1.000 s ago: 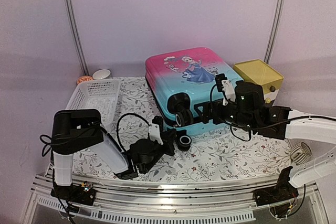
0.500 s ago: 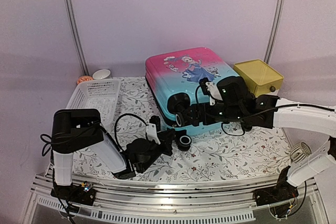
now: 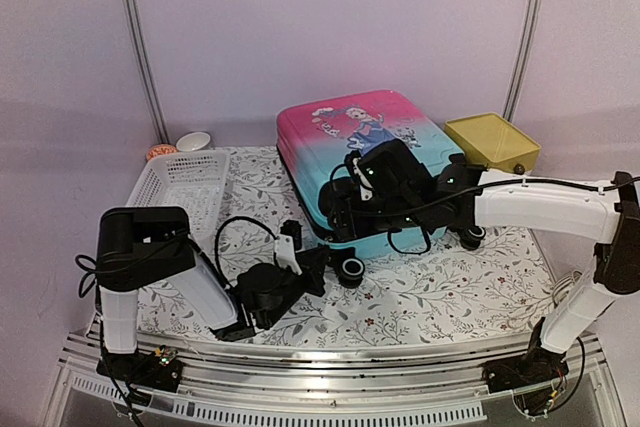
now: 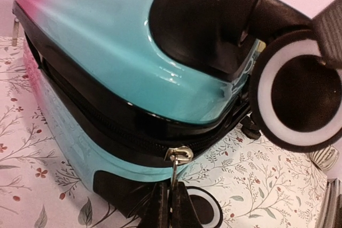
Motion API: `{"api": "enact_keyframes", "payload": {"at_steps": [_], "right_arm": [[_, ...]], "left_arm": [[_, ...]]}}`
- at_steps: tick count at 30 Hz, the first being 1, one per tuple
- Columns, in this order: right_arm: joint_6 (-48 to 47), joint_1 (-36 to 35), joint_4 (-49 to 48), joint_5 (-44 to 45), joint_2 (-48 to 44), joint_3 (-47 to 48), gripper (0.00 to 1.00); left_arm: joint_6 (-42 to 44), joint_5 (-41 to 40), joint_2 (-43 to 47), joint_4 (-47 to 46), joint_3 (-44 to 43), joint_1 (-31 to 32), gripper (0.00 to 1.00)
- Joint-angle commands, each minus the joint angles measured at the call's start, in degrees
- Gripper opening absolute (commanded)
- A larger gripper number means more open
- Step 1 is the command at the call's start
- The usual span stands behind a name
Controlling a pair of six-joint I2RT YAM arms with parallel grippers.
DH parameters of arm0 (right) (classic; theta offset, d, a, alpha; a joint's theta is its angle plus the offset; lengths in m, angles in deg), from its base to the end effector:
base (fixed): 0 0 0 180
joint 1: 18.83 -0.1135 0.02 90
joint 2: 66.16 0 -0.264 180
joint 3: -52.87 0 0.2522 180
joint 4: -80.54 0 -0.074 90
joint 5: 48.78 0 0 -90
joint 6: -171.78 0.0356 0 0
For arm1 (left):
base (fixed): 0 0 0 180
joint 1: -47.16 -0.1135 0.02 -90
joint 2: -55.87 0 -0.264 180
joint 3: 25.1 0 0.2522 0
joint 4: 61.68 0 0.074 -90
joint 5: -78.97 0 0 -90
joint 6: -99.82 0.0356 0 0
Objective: Open, take out, and arrange the luggage
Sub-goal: Unzip the zipper of the luggage.
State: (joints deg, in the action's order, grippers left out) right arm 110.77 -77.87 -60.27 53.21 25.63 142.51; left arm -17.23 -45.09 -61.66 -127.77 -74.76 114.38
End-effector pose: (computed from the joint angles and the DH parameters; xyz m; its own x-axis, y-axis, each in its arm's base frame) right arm 0.1926 0.3066 0.2960 -0.6649 -0.1867 -0.7232 -0.4988 0.8317 0.2439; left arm 0.1502 -0.3062 0.1108 -0.2595 -0.3551 -0.8981 0.4818 0.7584 -0.4391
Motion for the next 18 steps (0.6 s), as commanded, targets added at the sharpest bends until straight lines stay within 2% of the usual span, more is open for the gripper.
{"api": "enact_keyframes", "payload": {"at_steps": [1,3,8,18], "right_arm": [[1.18,-0.97,4.19,4.7,1.27,1.95,0.65],[1.29,-1.05,3.79,4.86,0.91,1.7,0.59],[1.19,-1.06,3.83,5.48,0.73,1.43,0.52],[0.33,-1.07,3.1,5.34,-0.01,1.21,0.48]], "left_arm": [[0.28,-4.16,3.07,-2.45,1.74,-1.29,0.0],[0.35,-4.44,3.63,-1.67,2.0,-1.67,0.0],[-0.73,-4.91,7.07,1.32,3.22,-2.93,0.0],[-5.04,-0.89,10.34,9.43,3.5,-8.67,0.0]]}}
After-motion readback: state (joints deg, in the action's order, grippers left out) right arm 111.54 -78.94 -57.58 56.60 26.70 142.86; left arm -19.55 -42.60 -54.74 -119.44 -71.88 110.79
